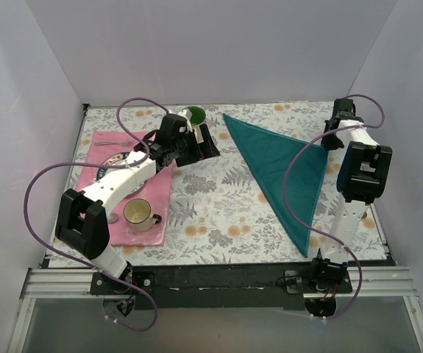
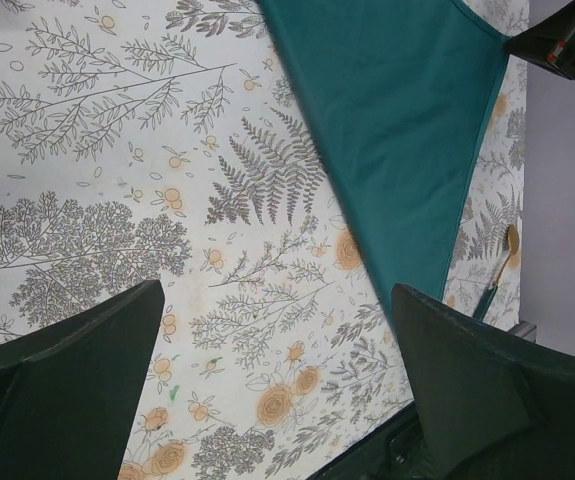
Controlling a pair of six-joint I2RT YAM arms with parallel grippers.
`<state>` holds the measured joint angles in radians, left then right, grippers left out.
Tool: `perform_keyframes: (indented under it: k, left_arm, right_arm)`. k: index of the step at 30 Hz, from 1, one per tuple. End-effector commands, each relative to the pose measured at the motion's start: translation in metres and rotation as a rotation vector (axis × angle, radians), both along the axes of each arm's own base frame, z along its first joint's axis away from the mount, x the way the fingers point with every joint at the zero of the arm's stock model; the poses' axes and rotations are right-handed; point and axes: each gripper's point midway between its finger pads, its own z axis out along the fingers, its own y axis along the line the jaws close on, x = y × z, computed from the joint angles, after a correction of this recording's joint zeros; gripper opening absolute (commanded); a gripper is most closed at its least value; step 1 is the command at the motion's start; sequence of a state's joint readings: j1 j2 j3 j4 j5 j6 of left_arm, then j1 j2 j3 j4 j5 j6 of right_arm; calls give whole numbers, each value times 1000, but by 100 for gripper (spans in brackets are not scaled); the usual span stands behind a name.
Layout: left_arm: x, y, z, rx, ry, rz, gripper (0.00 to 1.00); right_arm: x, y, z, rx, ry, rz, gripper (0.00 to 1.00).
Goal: Fold the napkin, place the utensils inside, and roll it up
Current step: Fold the napkin
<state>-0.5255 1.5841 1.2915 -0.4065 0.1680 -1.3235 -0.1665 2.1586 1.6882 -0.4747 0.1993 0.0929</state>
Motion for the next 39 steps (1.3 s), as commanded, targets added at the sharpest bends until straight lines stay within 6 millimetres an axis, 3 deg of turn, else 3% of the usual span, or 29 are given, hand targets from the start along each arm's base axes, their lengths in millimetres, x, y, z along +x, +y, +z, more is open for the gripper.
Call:
perform_keyframes:
  k: [1, 14, 18, 19, 22, 24, 26, 27, 28, 29, 30, 31, 32, 33, 34, 35, 36, 37, 38, 39]
  left_arm:
    - [7, -6, 20, -28, -49, -14, 98]
    - [7, -7, 21, -34, -49, -21, 98]
    - [6, -12, 19, -47, -48, -47, 98]
    - [5, -15, 20, -58, -47, -58, 97]
    - [9, -27, 25, -119, -54, -86, 91]
    - [15, -39, 28, -170, -67, -97, 80]
    - [24, -48, 34, -208, -97, -102, 73]
    - [24, -58, 36, -219, -110, -115, 68]
    - [30, -65, 24, -205, -100, -112, 65]
    - [38, -74, 36, -214, -140, -119, 63]
    - [36, -89, 32, -203, -144, -143, 56]
    - [42, -98, 15, -167, -134, -151, 53]
    - [50, -110, 26, -167, -173, -157, 52]
    - [50, -124, 22, -147, -192, -165, 47]
    - [62, -130, -5, -85, -191, -159, 45]
    - [73, -140, 6, -90, -230, -155, 43]
    - [81, -146, 2, -80, -238, -152, 40]
    - [88, -150, -10, -61, -230, -152, 36]
    - [100, -152, -42, -14, -206, -140, 34]
    - [112, -162, -30, -26, -247, -138, 33]
  right_arm:
    - [19, -6, 12, -3, -57, 10, 4]
    - [27, 0, 6, 31, -66, 38, 9]
    - [24, -2, 11, 27, -26, 19, 33]
    - [23, -4, 15, 14, -21, 4, 43]
    - [16, -8, 38, -65, -13, -49, 55]
    - [7, 3, 48, -60, -14, -70, 56]
    - [3, 29, 55, -61, -27, -32, 58]
    - [-8, 32, 49, -103, 7, -38, 58]
    - [-15, 38, 49, -130, 27, -39, 59]
    - [-20, 45, 58, -152, 7, -54, 59]
    - [-33, 57, 50, -170, 31, -35, 59]
    - [-41, 65, 48, -155, 31, -24, 59]
    - [-41, 76, 66, -126, -37, -11, 59]
    - [-58, 94, 48, -45, -8, 29, 59]
    - [-64, 109, 49, 13, -29, 62, 57]
    - [-59, 132, 71, 78, -134, 120, 56]
    - [-68, 161, 69, 190, -144, 207, 54]
    - [-84, 174, 55, 233, -126, 240, 48]
    - [-93, 193, 63, 262, -146, 285, 47]
    - [-100, 212, 63, 324, -148, 342, 47]
